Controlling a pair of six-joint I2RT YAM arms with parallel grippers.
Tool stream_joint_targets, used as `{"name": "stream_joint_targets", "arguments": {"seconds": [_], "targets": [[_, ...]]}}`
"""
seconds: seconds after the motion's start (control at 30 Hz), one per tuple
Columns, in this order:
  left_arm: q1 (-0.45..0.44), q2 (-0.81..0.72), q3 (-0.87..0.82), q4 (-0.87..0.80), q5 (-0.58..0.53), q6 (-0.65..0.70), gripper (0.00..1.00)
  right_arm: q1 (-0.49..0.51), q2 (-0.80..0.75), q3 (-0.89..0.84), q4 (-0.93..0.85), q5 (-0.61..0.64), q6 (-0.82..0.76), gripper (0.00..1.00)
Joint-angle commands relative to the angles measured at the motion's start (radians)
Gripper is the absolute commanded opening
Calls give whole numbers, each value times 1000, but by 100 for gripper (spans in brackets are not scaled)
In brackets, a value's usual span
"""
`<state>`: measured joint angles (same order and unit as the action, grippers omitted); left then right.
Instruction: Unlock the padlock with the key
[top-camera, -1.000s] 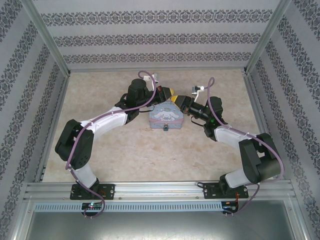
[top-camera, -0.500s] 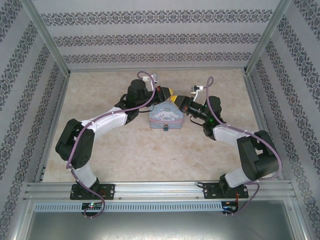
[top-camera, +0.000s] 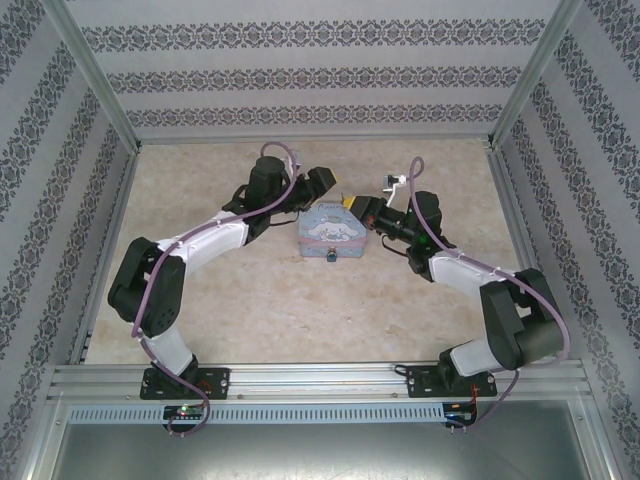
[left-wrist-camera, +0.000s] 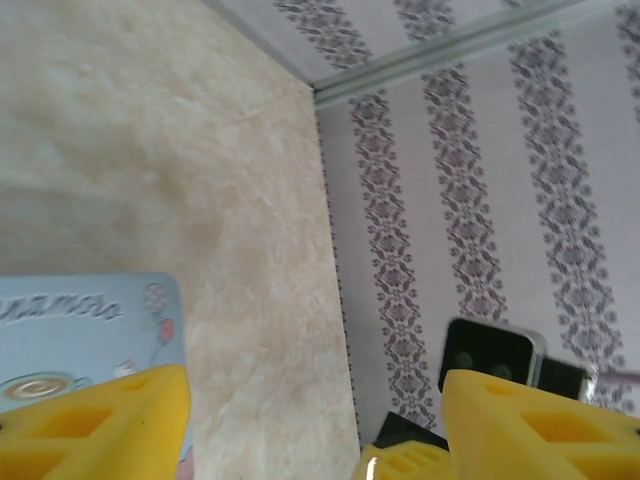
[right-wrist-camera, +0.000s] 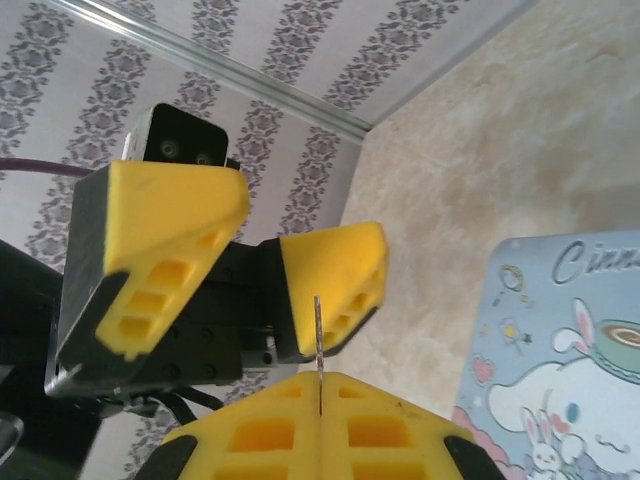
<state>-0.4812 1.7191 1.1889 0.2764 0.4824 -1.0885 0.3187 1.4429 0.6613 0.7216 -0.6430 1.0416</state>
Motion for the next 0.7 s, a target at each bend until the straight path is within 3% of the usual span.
{"name": "stream_joint_targets", "arguments": {"seconds": [0.0, 0.1, 0.27, 0.67], "targets": [[17, -47, 51, -163, 13, -80, 68, 15, -55, 44, -191, 78, -182, 0], [18, -33, 104, -279, 37, -100, 69, 30, -87, 59, -286, 137, -281, 0], [17, -8, 137, -305, 86, -159, 70, 77, -132, 103, -457, 259, -467, 0], [-22, 49, 223, -394, 110, -174, 63, 238, -167, 165, -611, 540, -791, 0]]}}
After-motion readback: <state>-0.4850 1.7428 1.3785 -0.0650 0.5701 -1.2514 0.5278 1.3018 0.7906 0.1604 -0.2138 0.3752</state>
